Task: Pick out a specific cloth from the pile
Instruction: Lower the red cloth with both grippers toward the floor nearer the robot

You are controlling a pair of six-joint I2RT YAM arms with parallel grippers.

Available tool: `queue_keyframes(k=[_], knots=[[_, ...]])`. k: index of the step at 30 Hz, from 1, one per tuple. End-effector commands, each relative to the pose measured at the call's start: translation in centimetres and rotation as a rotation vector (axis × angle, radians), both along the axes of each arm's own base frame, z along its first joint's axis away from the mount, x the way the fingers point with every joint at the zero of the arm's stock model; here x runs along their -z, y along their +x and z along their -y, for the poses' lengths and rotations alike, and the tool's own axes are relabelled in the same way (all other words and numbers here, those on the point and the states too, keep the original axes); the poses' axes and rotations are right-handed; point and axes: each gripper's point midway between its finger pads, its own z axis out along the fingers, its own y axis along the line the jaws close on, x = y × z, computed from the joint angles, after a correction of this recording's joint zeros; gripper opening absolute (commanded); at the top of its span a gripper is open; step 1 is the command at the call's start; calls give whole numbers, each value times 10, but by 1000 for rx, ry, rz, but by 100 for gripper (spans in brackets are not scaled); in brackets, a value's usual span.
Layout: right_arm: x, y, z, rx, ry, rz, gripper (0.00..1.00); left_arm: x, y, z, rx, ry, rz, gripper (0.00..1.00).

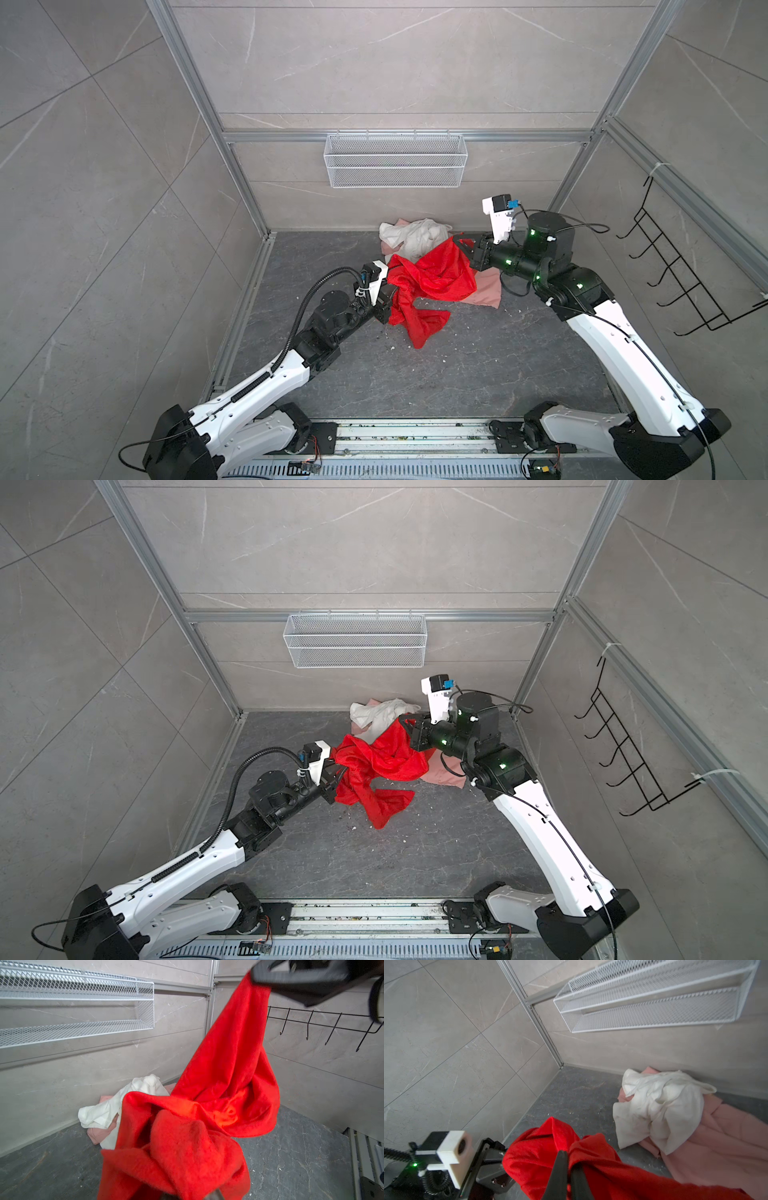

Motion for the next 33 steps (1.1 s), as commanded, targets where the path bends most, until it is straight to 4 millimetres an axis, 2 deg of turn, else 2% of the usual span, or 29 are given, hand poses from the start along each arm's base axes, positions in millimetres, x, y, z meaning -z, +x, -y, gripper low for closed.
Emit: queue_keyframes(k=[1,9,17,25,30,33], knots=[[12,-6,-3,-14,54,-46,0,-44,-6,-5,0,-59,110,0],[95,-14,-12,-50,68,-264,0,-49,-10,-7,4,-76,107,0],[158,-34,-7,-46,37,-422,0,-54,-12,-11,-2,-83,117,0],[226,-50,-22,-61,108,-582,2,-53,-11,-9,3,-78,109,0],[250,-51,-27,-57,76,-597,15,-51,-11,-9,2,-76,105,0],[253,-51,-21,-41,14,-579,25,-53,-11,-9,2,-78,107,0]])
